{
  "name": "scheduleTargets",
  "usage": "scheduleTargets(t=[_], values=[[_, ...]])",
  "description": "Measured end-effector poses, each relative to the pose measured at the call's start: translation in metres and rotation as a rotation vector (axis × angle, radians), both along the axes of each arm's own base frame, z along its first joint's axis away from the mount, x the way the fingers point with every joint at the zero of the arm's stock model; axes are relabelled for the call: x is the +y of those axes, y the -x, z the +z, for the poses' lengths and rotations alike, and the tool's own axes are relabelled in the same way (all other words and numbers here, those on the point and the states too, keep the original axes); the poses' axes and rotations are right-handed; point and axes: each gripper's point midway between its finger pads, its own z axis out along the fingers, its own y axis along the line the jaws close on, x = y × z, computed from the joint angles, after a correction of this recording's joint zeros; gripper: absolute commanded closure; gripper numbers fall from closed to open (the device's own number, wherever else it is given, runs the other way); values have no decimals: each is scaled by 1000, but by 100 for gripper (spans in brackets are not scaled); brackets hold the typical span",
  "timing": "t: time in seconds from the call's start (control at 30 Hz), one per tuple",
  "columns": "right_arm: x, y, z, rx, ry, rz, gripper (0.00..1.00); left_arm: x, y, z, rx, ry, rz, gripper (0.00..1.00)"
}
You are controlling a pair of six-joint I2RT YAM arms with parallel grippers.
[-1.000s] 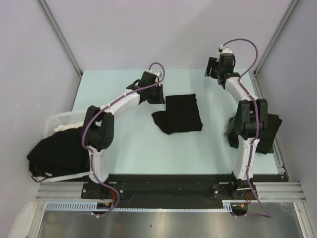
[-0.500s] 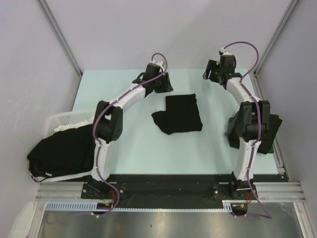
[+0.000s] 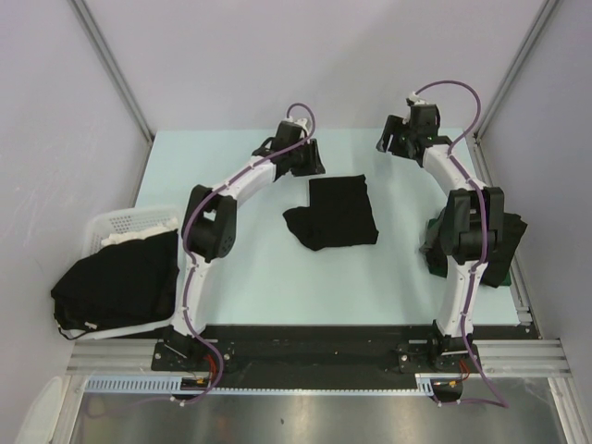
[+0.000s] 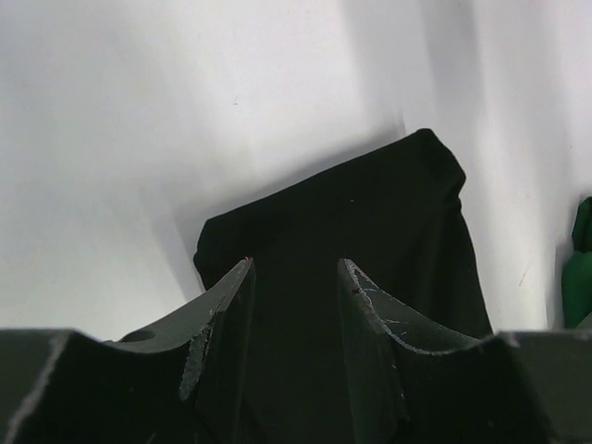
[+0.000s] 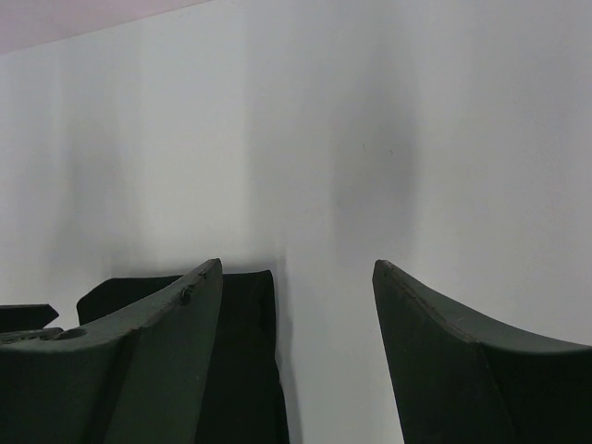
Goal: Fold and stack the t-shirts
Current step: Fold the long partially folded tshirt into a neat square
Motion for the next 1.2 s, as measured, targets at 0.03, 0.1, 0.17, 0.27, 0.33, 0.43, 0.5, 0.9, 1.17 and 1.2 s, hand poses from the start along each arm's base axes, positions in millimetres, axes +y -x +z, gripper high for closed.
scheduleTargets(t=[0.03,0.1,0.17,0.27,0.33,0.43,0.5,0.9,1.17,1.2], values=[[0,0,-1,2,-1,1,29,1,0,0,0,0,2,54],[1,1,-4,12,-2,4,29,4,0,-2,9,-5,6,54],[1,1,-7,23,-3,7,29,8,0,-6,20,-11,11,54],[2,1,-12,40,-5,11,29,13,3,-12,45,-23,16,54],[3,2,-16,51,-5,13,29,15,5,-13,54,-28,18,54],[4,5,-21,70,-9,17,29,16,6,-15,64,-33,19,54],[5,5,-22,75,-11,19,29,17,8,-16,71,-36,18,54],[11,7,-26,93,-39,40,28,22,15,-26,115,-57,20,54],[24,5,-35,122,-93,70,29,24,21,-49,170,-85,19,53],[26,5,-37,131,-104,76,28,25,21,-52,174,-85,20,53]])
